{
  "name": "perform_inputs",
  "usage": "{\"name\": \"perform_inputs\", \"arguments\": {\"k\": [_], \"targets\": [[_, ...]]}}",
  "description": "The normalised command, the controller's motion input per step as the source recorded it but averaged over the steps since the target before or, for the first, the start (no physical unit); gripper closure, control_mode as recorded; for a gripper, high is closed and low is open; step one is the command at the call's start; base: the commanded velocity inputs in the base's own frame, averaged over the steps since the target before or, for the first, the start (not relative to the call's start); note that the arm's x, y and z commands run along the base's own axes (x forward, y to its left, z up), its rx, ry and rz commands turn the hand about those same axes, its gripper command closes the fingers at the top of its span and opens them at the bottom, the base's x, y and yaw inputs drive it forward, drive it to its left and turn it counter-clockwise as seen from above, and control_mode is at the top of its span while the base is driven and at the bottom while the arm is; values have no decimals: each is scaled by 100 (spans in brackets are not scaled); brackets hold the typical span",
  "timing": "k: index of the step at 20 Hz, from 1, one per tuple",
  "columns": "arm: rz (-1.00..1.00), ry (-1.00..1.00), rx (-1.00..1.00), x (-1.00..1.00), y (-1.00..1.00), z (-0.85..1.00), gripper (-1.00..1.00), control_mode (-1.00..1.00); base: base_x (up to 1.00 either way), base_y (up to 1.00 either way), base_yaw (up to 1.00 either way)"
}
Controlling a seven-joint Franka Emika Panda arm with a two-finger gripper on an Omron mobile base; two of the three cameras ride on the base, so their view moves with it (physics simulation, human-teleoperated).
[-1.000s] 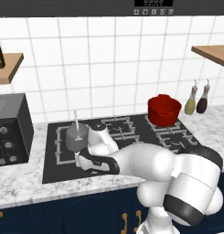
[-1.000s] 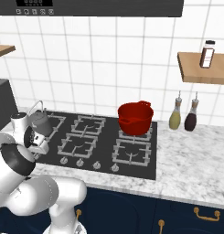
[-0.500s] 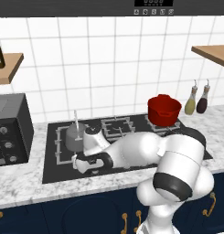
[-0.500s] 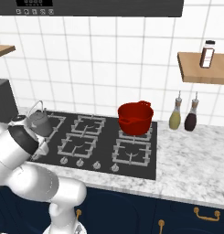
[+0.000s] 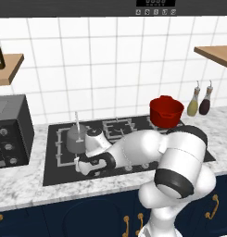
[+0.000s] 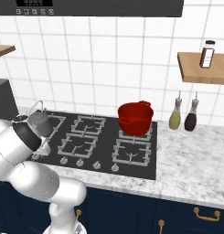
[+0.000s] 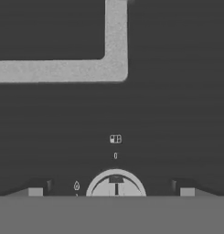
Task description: Pick the kettle from the counter and place it on a stove burner. Then turn the burner on.
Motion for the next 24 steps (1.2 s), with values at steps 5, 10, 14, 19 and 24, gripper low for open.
{"name": "perform_inputs", "arguments": {"k": [5, 10, 14, 19, 24], "targets": [[0, 0, 0, -2, -8, 0, -100, -100, 0, 0, 0], [0, 0, 0, 0, 0, 0, 100, -100, 0, 0, 0], [0, 0, 0, 0, 0, 0, 100, -100, 0, 0, 0], [7, -3, -1, -1, 2, 0, 100, -100, 0, 0, 0], [35, 2, -12, 0, 15, 0, 100, -100, 0, 0, 0]]}}
